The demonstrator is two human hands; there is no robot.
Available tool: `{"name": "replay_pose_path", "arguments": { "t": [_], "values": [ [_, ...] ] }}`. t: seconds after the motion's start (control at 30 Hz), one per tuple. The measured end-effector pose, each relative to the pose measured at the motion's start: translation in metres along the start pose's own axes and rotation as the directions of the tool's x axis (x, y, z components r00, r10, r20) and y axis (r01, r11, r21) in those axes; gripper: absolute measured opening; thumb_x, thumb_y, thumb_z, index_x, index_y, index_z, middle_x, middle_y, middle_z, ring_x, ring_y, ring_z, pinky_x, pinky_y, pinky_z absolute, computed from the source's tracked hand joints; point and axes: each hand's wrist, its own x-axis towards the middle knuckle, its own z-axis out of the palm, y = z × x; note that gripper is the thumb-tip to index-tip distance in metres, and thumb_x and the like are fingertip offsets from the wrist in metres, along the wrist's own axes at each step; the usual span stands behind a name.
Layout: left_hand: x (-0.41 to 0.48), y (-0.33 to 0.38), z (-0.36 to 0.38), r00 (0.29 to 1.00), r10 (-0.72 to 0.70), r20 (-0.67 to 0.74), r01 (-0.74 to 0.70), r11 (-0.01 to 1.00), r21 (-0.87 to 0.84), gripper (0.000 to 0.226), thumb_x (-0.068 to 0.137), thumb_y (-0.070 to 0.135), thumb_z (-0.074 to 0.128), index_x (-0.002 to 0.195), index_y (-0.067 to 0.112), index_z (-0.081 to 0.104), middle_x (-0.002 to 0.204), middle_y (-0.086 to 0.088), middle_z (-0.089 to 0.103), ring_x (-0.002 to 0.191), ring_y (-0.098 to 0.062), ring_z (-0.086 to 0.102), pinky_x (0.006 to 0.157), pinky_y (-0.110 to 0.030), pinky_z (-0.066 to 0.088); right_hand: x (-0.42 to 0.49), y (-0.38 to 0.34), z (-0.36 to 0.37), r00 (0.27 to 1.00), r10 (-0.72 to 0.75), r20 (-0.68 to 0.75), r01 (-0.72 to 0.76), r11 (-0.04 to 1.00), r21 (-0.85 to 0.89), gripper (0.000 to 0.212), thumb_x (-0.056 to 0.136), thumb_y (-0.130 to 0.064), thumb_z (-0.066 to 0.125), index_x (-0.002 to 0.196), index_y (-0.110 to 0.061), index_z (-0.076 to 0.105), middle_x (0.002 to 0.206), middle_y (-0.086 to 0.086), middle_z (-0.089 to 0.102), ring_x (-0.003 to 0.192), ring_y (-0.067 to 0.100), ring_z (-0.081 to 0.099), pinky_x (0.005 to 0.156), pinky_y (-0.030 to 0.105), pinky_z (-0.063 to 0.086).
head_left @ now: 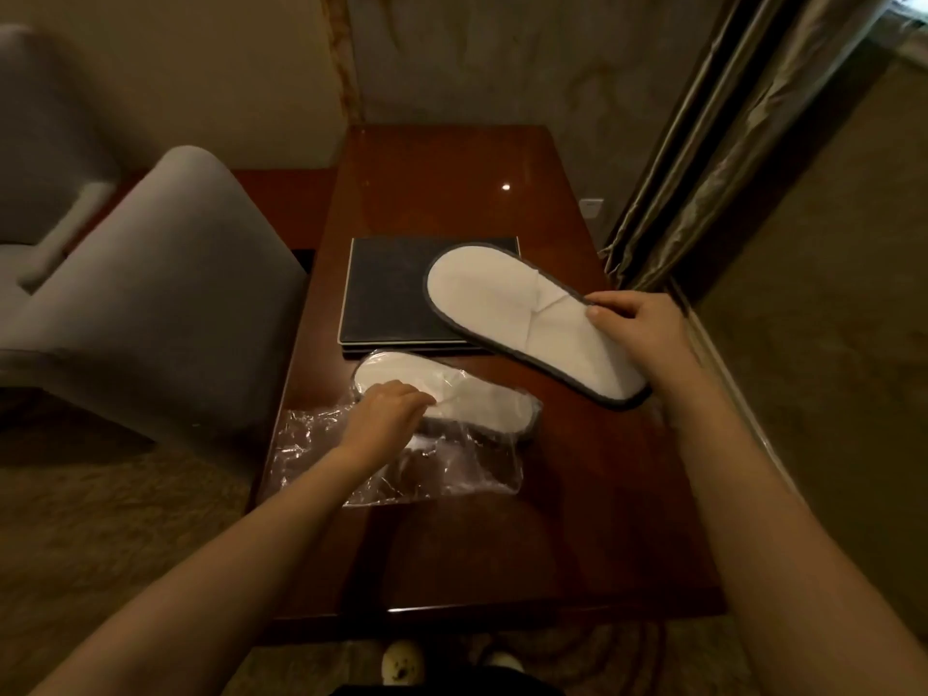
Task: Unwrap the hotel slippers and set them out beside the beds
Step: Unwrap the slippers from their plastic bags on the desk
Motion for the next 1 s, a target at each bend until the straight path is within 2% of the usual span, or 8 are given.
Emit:
{"name": "replay_pose_path", "arguments": {
  "t": [0.13, 0.27, 0.4, 0.5, 0.6, 0.7, 0.8, 1.0],
  "values": [
    [0.0, 0.006, 0.014, 0.995, -0.003, 0.095, 0.007, 0.999, -0.044, 0.026, 0.087, 0.019, 0.06, 0.111, 0.015, 0.069, 0.106, -0.005, 0.072, 0.101, -0.024, 0.062, 0.087, -0.037, 0.047, 0.026, 0.02, 0.036, 0.996, 0.094, 0.002, -0.094, 0.993, 0.068, 0.029, 0.086, -0.023, 0.061, 0.112, -0.012, 0.068, 0.118, 0.006, 0.067, 0.112, 0.021, 0.058, 0.094, 0.032, 0.045],
    [0.003, 0.005, 0.022, 0.977, -0.031, 0.209, 0.056, 0.992, -0.115, 0.026, 0.087, 0.027, 0.059, 0.11, 0.02, 0.068, 0.107, 0.0, 0.069, 0.102, -0.017, 0.058, 0.088, -0.03, 0.044, 0.052, 0.038, 0.067, 0.981, 0.195, -0.016, -0.192, 0.975, 0.112, 0.031, 0.088, -0.022, 0.059, 0.115, -0.011, 0.066, 0.12, 0.007, 0.066, 0.111, 0.022, 0.058, 0.088, 0.029, 0.043],
    [0.008, 0.003, 0.027, 0.984, -0.048, 0.173, 0.068, 0.991, -0.112, 0.028, 0.091, 0.031, 0.053, 0.112, 0.016, 0.066, 0.11, -0.003, 0.068, 0.104, -0.02, 0.057, 0.088, -0.03, 0.042, 0.075, 0.053, 0.091, 0.974, 0.228, -0.013, -0.225, 0.969, 0.104, 0.032, 0.09, -0.02, 0.057, 0.119, -0.009, 0.063, 0.124, 0.01, 0.064, 0.113, 0.024, 0.057, 0.09, 0.028, 0.042],
    [0.02, 0.005, 0.03, 0.992, -0.027, 0.126, 0.037, 0.996, -0.083, 0.036, 0.089, 0.026, 0.057, 0.123, 0.015, 0.06, 0.123, -0.004, 0.063, 0.115, -0.022, 0.054, 0.096, -0.033, 0.042, 0.09, 0.062, 0.105, 0.972, 0.233, 0.023, -0.235, 0.97, 0.068, 0.034, 0.091, -0.019, 0.055, 0.122, -0.008, 0.06, 0.126, 0.011, 0.062, 0.116, 0.026, 0.056, 0.097, 0.032, 0.043],
    [0.038, 0.008, 0.034, 0.983, 0.032, 0.18, -0.027, 0.999, -0.028, 0.053, 0.086, 0.031, 0.06, 0.136, 0.021, 0.046, 0.141, -0.002, 0.049, 0.13, -0.022, 0.042, 0.106, -0.036, 0.033, 0.1, 0.068, 0.115, 0.978, 0.207, 0.042, -0.207, 0.978, 0.009, 0.035, 0.093, -0.02, 0.053, 0.124, -0.008, 0.059, 0.128, 0.012, 0.061, 0.118, 0.028, 0.054, 0.1, 0.035, 0.042],
    [0.055, 0.008, 0.041, 0.937, 0.089, 0.337, -0.111, 0.993, 0.045, 0.076, 0.082, 0.042, 0.062, 0.146, 0.025, 0.026, 0.156, -0.003, 0.026, 0.143, -0.023, 0.021, 0.117, -0.038, 0.015, 0.106, 0.074, 0.124, 0.984, 0.166, 0.061, -0.161, 0.984, -0.078, 0.035, 0.094, -0.022, 0.05, 0.126, -0.009, 0.056, 0.128, 0.012, 0.06, 0.117, 0.027, 0.055, 0.098, 0.036, 0.043],
    [0.069, 0.005, 0.049, 0.855, 0.098, 0.509, -0.174, 0.979, 0.103, 0.095, 0.076, 0.042, 0.069, 0.149, 0.027, 0.009, 0.16, -0.004, 0.006, 0.147, -0.024, 0.003, 0.118, -0.041, -0.001, 0.109, 0.084, 0.133, 0.981, 0.182, 0.063, -0.173, 0.977, -0.123, 0.035, 0.095, -0.022, 0.048, 0.127, -0.01, 0.055, 0.127, 0.012, 0.06, 0.116, 0.026, 0.055, 0.095, 0.035, 0.044],
    [0.083, 0.008, 0.062, 0.771, 0.101, 0.628, -0.235, 0.963, 0.133, 0.109, 0.071, 0.04, 0.074, 0.149, 0.027, -0.001, 0.16, -0.009, -0.002, 0.147, -0.028, -0.005, 0.116, -0.044, -0.008, 0.109, 0.097, 0.137, 0.964, 0.222, 0.148, -0.208, 0.973, -0.104, 0.042, 0.096, -0.029, 0.044, 0.134, -0.011, 0.046, 0.136, 0.011, 0.052, 0.125, 0.026, 0.048, 0.102, 0.036, 0.04]
  ]
}}
